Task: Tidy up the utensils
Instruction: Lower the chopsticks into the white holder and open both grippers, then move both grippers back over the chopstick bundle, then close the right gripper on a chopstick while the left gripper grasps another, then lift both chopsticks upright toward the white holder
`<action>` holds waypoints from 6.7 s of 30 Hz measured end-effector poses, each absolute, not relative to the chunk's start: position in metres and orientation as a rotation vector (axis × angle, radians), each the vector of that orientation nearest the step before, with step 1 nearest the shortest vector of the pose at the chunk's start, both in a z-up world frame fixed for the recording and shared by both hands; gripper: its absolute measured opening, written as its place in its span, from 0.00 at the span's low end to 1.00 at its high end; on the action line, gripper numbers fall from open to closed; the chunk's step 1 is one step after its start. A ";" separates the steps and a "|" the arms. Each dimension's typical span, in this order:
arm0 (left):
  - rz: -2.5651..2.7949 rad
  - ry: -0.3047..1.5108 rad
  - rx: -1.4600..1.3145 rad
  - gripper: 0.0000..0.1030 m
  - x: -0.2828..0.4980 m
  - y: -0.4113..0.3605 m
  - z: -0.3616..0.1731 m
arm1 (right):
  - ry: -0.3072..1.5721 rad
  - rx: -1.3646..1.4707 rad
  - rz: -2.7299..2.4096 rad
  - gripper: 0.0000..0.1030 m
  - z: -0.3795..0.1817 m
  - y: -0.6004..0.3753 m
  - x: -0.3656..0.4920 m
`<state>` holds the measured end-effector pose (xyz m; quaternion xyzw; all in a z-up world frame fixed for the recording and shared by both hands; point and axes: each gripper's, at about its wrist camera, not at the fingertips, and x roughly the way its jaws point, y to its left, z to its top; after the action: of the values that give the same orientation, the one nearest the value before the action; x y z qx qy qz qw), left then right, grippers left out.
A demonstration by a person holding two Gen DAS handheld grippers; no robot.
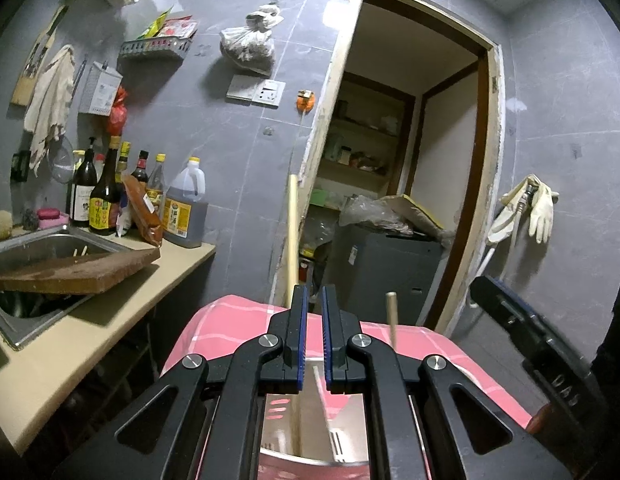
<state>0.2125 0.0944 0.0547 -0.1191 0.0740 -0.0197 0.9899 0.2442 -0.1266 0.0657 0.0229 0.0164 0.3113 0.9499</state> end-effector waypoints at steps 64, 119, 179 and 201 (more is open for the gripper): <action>-0.351 0.891 0.013 0.30 0.319 -0.127 -0.060 | 0.924 -0.117 0.368 0.29 -0.044 -0.291 0.291; -0.404 0.813 -0.127 0.04 0.308 -0.119 -0.019 | 0.710 0.222 0.387 0.03 0.001 -0.302 0.283; 0.041 -0.085 -0.371 0.04 0.219 0.131 0.087 | -0.070 0.264 0.612 0.03 0.072 -0.117 0.267; 0.078 -0.095 -0.302 0.05 0.221 0.103 0.047 | -0.072 0.195 0.616 0.03 0.047 -0.099 0.267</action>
<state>0.2212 0.1029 0.0468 -0.1502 -0.0474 0.0390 0.9867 0.2666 -0.0995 0.0474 0.0957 -0.0355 0.3026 0.9476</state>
